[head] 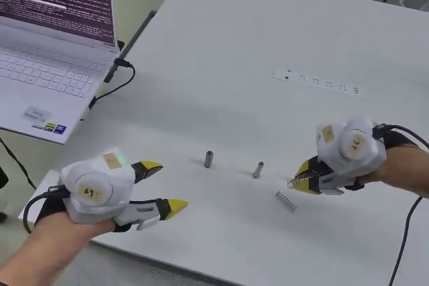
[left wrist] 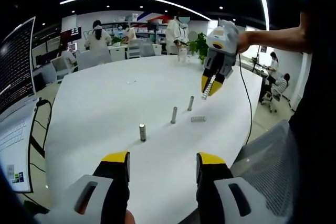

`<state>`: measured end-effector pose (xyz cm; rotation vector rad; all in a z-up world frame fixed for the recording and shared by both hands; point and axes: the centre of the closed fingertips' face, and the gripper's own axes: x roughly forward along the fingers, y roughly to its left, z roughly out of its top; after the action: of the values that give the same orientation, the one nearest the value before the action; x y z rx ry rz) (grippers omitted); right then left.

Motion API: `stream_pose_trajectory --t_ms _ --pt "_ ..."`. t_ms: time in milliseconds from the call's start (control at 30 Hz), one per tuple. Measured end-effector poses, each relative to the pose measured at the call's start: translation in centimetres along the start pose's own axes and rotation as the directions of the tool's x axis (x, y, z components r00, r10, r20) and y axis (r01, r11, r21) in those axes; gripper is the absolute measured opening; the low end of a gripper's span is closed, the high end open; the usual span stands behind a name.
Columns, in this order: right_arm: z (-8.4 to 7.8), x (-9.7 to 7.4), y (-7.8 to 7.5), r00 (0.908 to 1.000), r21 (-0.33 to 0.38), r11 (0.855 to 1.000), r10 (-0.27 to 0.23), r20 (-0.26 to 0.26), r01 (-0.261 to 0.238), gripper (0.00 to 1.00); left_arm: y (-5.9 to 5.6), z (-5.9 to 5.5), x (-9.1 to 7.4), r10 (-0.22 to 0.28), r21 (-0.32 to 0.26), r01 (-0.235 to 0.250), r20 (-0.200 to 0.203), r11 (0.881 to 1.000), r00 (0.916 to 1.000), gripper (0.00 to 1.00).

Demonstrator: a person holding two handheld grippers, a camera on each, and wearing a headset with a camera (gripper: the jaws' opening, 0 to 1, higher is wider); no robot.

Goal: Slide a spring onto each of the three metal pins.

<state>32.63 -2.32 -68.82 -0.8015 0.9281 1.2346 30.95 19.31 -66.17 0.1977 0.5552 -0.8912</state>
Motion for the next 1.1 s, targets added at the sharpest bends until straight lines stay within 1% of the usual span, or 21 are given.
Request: stream_pose_trajectory --t_ms 167,267,467,600,767,1033,1100 --pt "0.2 0.2 -0.6 0.9999 -0.009 1.0 0.004 -0.01 -0.004 0.09 0.0 -0.5 0.0 -0.003 -0.009 0.003 -0.009 1.0 1.0 0.5" --pt "0.3 0.4 -1.1 0.9999 -0.012 1.0 0.005 -0.016 -0.005 0.09 0.0 -0.5 -0.1 -0.002 -0.018 0.002 -0.006 1.0 1.0 0.51" --pt "0.6 0.9 -1.9 0.9997 -0.013 1.0 0.007 -0.025 -0.007 0.09 0.4 -0.5 -0.5 0.01 -0.03 -0.01 -0.001 0.999 0.9999 0.55" --pt "1.0 1.3 -2.3 0.9997 -0.018 1.0 0.012 -0.023 -0.012 0.09 0.6 -0.8 -0.6 0.015 -0.038 -0.015 -0.001 0.999 0.9999 0.55" --pt "1.4 1.8 -2.9 0.9993 -0.029 0.999 0.016 -0.034 -0.017 0.09 0.4 -0.9 -0.7 0.015 -0.04 -0.015 -0.005 0.999 0.9999 0.56" --pt "1.7 2.7 -3.8 0.9978 -0.058 0.998 0.02 -0.064 -0.023 0.09 0.5 -1.0 -0.9 0.018 -0.045 -0.019 -0.003 0.999 0.9998 0.56" --pt "1.9 2.9 -4.0 0.9977 -0.06 0.998 0.022 -0.064 -0.026 0.09 0.6 -1.1 -0.9 0.02 -0.047 -0.02 -0.004 0.999 0.9998 0.56"
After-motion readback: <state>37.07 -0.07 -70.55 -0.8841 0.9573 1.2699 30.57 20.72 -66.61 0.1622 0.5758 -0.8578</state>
